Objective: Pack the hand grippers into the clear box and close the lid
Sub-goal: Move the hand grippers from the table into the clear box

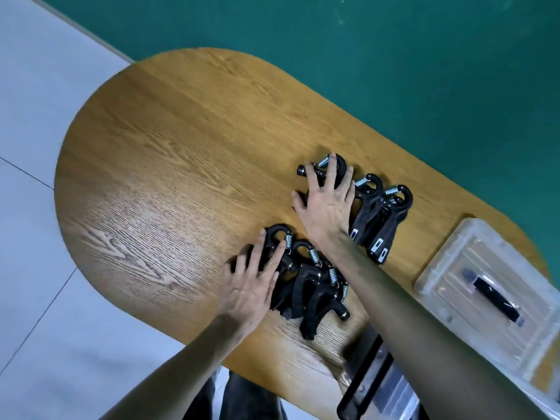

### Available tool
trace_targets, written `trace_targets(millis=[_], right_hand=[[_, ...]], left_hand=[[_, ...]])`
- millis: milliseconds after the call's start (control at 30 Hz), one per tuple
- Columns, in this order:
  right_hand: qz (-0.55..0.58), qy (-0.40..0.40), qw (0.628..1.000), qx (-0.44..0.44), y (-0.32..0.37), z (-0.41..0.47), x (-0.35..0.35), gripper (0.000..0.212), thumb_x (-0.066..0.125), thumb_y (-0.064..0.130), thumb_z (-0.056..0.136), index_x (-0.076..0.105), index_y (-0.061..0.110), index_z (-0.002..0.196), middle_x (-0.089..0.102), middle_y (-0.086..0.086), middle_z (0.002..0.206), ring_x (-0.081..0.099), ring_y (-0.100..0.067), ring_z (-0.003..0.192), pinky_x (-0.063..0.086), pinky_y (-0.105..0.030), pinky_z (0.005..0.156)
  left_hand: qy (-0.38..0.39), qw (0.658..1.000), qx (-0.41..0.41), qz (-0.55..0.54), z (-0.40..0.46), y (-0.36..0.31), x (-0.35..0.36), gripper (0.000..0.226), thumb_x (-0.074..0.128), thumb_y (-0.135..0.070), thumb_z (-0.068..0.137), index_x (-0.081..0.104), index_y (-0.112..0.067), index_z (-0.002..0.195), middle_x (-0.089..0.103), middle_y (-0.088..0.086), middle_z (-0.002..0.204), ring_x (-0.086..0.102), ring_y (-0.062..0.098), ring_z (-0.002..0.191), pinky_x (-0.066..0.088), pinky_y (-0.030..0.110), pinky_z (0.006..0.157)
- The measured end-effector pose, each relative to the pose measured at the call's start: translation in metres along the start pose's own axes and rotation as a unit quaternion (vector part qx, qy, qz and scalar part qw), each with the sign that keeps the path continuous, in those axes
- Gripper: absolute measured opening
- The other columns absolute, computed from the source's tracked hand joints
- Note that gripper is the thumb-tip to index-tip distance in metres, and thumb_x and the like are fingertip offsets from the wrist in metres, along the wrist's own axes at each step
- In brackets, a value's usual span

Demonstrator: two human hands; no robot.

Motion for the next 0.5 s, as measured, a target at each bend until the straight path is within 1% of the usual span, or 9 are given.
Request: trace_targets(millis=[67, 167, 233, 333, 433, 500], right_hand=[[0.003, -0.003, 1.000, 0.006, 0.002, 0.002, 0.000, 0.071, 0.044, 0.051, 0.100, 0.013, 0.031, 0.160, -0.011, -0.015, 0.169, 0.001, -0.058, 0.149, 0.016, -0.067, 0.120], [0.001, -0.001, 1.000, 0.022, 0.004, 0.005, 0.002, 0.076, 0.053, 0.042, 0.097, 0.013, 0.031, 0.160, -0.013, -0.014, 0.169, 0.007, -0.059, 0.147, 0.019, -0.066, 0.119], [0.001, -0.010, 1.000, 0.030, 0.006, 0.005, 0.002, 0.076, 0.056, 0.037, 0.095, 0.016, 0.031, 0.160, -0.013, -0.013, 0.169, 0.012, -0.060, 0.146, 0.021, -0.066, 0.117], [0.020, -0.034, 0.999, 0.033, 0.007, 0.004, -0.002, 0.071, 0.057, 0.027, 0.093, 0.025, 0.032, 0.157, -0.007, -0.011, 0.170, 0.019, -0.058, 0.144, 0.023, -0.065, 0.115], [0.049, -0.050, 0.997, 0.027, 0.005, 0.004, -0.008, 0.067, 0.056, 0.017, 0.093, 0.033, 0.032, 0.155, -0.001, -0.005, 0.171, 0.023, -0.054, 0.143, 0.024, -0.060, 0.115], [0.056, -0.057, 0.997, 0.018, 0.005, 0.003, -0.012, 0.066, 0.055, 0.014, 0.093, 0.037, 0.032, 0.154, 0.003, -0.004, 0.171, 0.026, -0.052, 0.143, 0.026, -0.056, 0.113]], left_hand=[[-0.015, 1.000, -0.002, 0.011, 0.002, -0.001, -0.002, 0.068, 0.029, -0.042, 0.105, -0.013, -0.040, 0.159, -0.010, 0.016, 0.169, 0.055, 0.028, 0.108, 0.049, 0.051, 0.090], [-0.021, 0.999, 0.009, 0.023, 0.007, -0.001, -0.006, 0.071, 0.034, -0.042, 0.103, -0.009, -0.041, 0.159, -0.001, 0.020, 0.168, 0.055, 0.027, 0.099, 0.047, 0.047, 0.084], [-0.017, 0.999, 0.021, 0.030, 0.009, -0.001, -0.008, 0.071, 0.034, -0.042, 0.104, -0.010, -0.041, 0.159, -0.003, 0.020, 0.168, 0.054, 0.027, 0.097, 0.047, 0.047, 0.083], [-0.016, 0.999, 0.027, 0.041, 0.009, -0.002, -0.010, 0.074, 0.037, -0.041, 0.103, -0.011, -0.039, 0.159, -0.006, 0.022, 0.168, 0.055, 0.027, 0.095, 0.047, 0.047, 0.082], [-0.033, 0.998, 0.024, 0.051, 0.008, -0.005, -0.015, 0.092, 0.058, -0.036, 0.094, -0.006, -0.035, 0.161, -0.004, 0.024, 0.167, 0.055, 0.025, 0.091, 0.047, 0.045, 0.077], [-0.029, 0.998, 0.018, 0.053, 0.007, -0.004, -0.016, 0.105, 0.070, -0.033, 0.086, -0.003, -0.033, 0.162, -0.001, 0.024, 0.167, 0.055, 0.024, 0.090, 0.048, 0.045, 0.076]])
Point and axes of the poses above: each hand's wrist, its own z-axis towards the middle knuckle, its own x-axis out of the palm, y = z × x, the point moved 10 cm from there along z, towards the middle knuckle
